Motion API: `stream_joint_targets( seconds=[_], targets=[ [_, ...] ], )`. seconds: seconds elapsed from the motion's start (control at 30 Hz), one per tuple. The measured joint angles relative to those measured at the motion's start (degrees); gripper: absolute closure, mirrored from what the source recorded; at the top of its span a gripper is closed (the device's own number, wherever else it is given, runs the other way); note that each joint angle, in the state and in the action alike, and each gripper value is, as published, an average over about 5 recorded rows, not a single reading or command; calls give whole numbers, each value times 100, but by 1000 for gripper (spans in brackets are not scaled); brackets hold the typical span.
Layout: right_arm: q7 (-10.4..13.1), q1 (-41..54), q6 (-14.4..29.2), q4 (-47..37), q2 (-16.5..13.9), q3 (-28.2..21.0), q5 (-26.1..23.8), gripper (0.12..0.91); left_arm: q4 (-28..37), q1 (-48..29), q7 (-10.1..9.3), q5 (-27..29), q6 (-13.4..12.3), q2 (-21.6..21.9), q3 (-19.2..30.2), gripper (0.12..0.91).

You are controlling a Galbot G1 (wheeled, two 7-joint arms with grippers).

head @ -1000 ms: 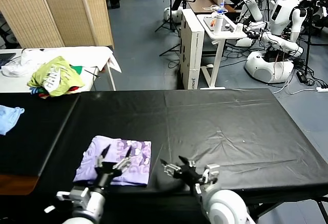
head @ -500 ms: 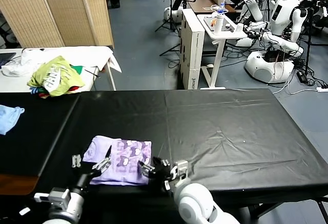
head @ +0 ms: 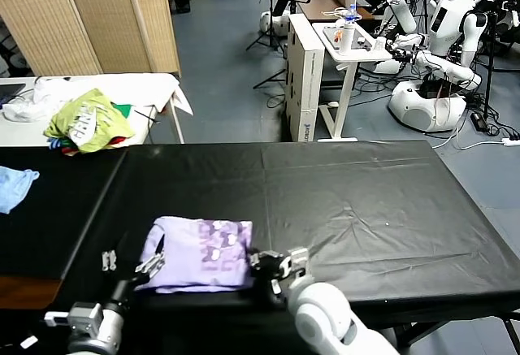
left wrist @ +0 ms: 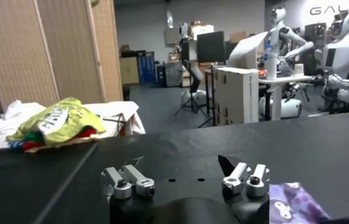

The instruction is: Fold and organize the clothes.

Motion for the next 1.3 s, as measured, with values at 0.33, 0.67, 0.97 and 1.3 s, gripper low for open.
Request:
stream_joint_targets(
  seconds=[0.33,0.67,0.97,1.3],
  targets=[
    [-114,-189,-239,265,-580,590,-127,851,140,-57,-35,-135,-13,-66,29,123],
    [-220,-488,-183,633,-907,994,-157,318,125,-115,-200,-741,88,50,32,123],
    [-608,-989,747,985,-1018,1370,-710,119,92,87,-289,-804,-63,192,-71,123],
    [-1076,-2018,1992,1308,-1153,1820,-1570,118,-206,690,-298,-819,-217,343,-166,123]
  ],
)
